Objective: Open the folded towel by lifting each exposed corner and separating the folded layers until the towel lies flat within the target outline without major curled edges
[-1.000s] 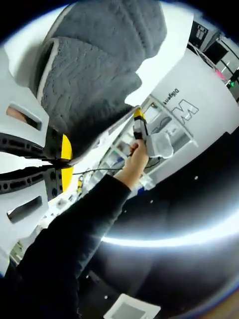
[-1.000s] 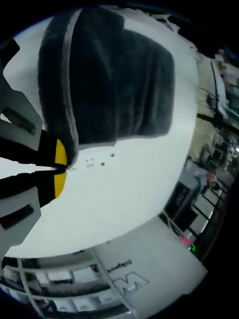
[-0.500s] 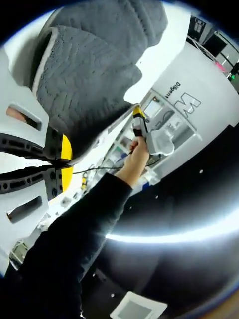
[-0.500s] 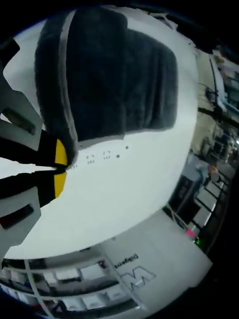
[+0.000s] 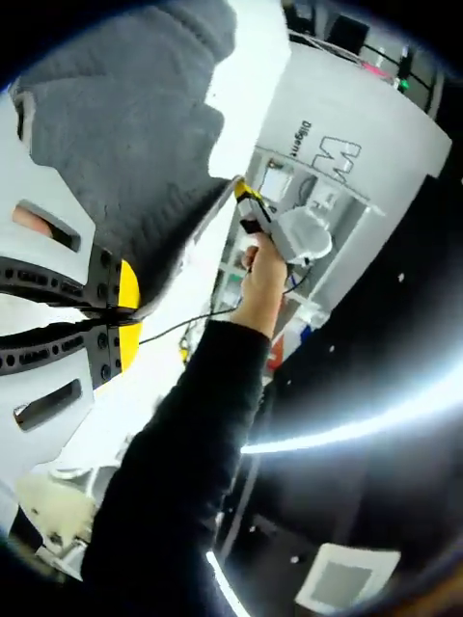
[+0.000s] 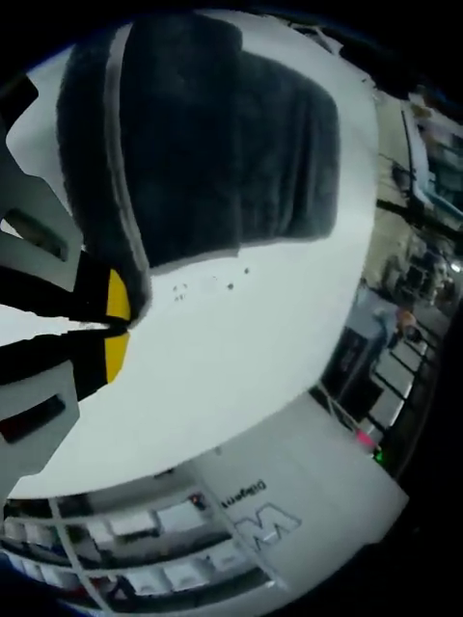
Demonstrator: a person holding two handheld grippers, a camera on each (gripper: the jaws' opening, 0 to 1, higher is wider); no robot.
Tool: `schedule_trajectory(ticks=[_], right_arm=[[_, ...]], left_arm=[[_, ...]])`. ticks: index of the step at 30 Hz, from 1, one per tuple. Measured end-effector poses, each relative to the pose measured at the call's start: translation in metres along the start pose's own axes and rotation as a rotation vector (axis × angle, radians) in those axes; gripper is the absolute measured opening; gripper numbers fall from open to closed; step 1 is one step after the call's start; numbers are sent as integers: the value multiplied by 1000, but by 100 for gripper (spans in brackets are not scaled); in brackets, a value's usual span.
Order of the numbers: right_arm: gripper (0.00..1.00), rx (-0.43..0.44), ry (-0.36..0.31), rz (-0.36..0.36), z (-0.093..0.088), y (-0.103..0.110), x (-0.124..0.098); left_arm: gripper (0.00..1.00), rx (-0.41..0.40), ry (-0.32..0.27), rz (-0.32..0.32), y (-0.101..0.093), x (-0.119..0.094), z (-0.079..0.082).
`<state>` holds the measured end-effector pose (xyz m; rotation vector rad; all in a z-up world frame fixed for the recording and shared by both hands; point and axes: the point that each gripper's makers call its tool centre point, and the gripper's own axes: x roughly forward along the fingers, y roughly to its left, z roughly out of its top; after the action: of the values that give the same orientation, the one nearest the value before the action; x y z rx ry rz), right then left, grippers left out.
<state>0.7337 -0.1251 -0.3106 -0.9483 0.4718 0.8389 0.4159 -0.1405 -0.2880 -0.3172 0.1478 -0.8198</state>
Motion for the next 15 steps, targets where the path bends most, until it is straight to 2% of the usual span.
schedule_trajectory(ticks=[3,4,6,10,15], right_arm=[[0,15,2,-8,-5,-3,-2],[0,19,5,-11,-8,-2,-3],[0,24,5,-14,-11,-1,-6],[0,28,10,-20,-17,-2,-11],[0,48,-3,-30,-20,-8,-20]], left_arm=[[1,12,17,-5,0,5,-2],[1,66,29,-2,0,7,-3],[1,119,40,4,-1,9,-4],[1,141,52,-3,-5,14,-6],[1,214,68,-4,-11,20,-11]])
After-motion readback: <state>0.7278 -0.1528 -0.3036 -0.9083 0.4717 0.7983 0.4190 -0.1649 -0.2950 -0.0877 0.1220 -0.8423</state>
